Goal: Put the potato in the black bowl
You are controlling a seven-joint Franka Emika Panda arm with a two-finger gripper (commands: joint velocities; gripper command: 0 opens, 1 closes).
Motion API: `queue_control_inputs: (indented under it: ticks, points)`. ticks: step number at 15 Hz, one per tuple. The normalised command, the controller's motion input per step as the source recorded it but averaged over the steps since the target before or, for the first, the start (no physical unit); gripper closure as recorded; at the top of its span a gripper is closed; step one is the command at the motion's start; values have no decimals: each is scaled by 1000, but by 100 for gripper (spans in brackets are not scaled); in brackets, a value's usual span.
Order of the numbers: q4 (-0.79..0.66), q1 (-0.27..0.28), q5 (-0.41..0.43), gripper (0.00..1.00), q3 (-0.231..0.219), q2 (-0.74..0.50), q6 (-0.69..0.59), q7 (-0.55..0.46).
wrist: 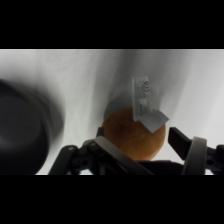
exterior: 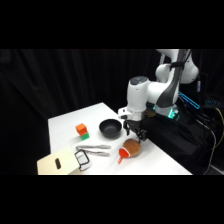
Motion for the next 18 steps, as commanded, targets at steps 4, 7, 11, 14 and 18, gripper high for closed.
queue_control_inputs:
  ticks: [4, 7, 11, 14, 18]
  points:
    - [79, 134, -24, 0, 32, 232, 218, 166]
    - [177, 115, -96, 0, -48, 256, 177, 147]
    - [188, 51, -96, 0, -83, 241, 169, 54]
    - [184, -31, -54, 34, -65, 210, 137, -33]
    - [156, -59, -24, 68, -20, 137, 97, -68]
